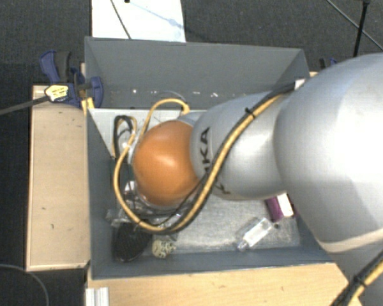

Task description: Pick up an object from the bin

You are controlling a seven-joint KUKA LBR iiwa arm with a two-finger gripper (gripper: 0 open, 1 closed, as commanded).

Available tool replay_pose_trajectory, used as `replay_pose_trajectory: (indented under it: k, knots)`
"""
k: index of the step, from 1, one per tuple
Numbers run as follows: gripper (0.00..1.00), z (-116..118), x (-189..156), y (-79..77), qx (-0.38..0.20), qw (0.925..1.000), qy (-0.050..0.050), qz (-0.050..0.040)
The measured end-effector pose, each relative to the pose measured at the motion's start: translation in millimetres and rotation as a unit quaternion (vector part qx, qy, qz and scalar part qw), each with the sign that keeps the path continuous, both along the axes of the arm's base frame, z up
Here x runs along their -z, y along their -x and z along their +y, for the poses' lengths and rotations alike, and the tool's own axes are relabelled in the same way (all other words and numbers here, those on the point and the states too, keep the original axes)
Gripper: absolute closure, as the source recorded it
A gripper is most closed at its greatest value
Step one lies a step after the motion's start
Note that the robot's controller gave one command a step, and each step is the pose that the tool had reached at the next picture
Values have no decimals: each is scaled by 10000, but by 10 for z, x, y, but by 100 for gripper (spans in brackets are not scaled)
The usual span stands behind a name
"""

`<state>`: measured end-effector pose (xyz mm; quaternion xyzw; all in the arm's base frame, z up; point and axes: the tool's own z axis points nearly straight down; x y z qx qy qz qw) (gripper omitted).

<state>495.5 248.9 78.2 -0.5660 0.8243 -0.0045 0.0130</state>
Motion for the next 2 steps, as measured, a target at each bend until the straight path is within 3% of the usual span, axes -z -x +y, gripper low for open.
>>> replay_pose_trajectory:
  k: [1,2]
  knots:
    - [100,-4,-28,-32,29,10000,-13,-20]
    - [100,-62,-1406,-130,-161,9998,15,84]
